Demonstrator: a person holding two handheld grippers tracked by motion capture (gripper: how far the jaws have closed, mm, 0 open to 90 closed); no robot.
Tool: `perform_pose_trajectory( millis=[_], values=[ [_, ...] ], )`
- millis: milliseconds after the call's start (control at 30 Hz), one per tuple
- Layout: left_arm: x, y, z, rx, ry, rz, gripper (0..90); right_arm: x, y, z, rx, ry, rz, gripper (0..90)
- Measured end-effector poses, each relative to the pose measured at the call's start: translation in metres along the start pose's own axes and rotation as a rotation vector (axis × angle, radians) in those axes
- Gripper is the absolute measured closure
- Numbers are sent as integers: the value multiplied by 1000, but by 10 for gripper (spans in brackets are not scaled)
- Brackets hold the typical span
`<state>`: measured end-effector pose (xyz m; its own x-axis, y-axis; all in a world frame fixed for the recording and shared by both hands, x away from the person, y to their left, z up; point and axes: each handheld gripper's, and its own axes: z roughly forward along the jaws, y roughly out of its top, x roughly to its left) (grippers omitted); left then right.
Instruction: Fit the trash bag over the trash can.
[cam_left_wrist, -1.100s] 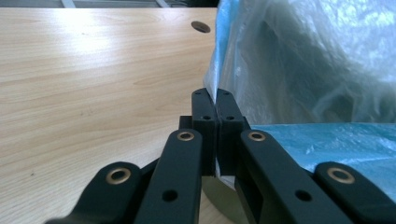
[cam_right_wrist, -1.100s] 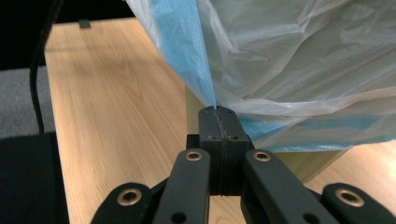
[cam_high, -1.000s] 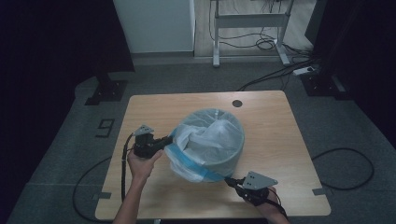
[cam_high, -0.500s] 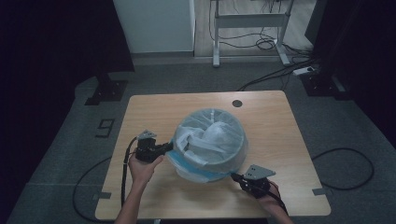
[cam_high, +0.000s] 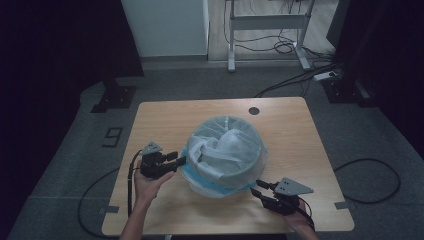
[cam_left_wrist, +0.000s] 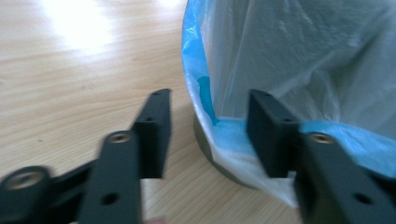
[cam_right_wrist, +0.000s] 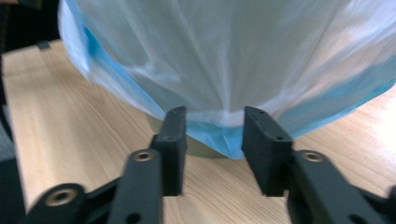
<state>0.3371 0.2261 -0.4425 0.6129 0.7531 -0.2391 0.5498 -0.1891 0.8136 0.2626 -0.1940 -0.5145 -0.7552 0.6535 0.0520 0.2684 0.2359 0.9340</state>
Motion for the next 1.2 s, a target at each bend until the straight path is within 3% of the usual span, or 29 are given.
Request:
perform_pose_trajectory(
  millis=[33, 133, 300, 367, 500, 567, 800, 867, 933, 1167, 1200],
  values=[
    [0, -1, -6, -26, -1, 8, 393, 2, 4, -6, -20, 1, -2, 536],
    [1, -2, -16, -64, -23, 23, 350, 4, 8, -9, -30, 1, -5, 517],
    [3, -1, -25, -86, -33, 78, 337, 0, 7, -9, -36, 5, 13, 505],
    [5, 2, -30, -108, -66, 109, 336, -6, 3, -9, -42, 7, 42, 487],
    [5, 9, -34, -133, -88, 148, 342, -13, -1, -10, -42, 8, 66, 470],
    [1, 22, -36, -150, -125, 199, 343, -19, -4, -13, -50, 14, 89, 447],
    [-11, 60, -34, -155, -214, 301, 347, -30, -8, -23, -72, 31, 128, 399],
    [-12, 66, -33, -150, -227, 309, 350, -32, -9, -24, -73, 37, 130, 397],
    [-17, 78, -28, -141, -276, 325, 353, -35, -12, -28, -76, 35, 133, 393],
    [-23, 94, -14, -96, -323, 356, 350, -42, -15, -33, -83, 27, 159, 391],
    [-23, 99, -9, -89, -347, 357, 350, -43, -16, -34, -83, 27, 162, 391]
  ],
)
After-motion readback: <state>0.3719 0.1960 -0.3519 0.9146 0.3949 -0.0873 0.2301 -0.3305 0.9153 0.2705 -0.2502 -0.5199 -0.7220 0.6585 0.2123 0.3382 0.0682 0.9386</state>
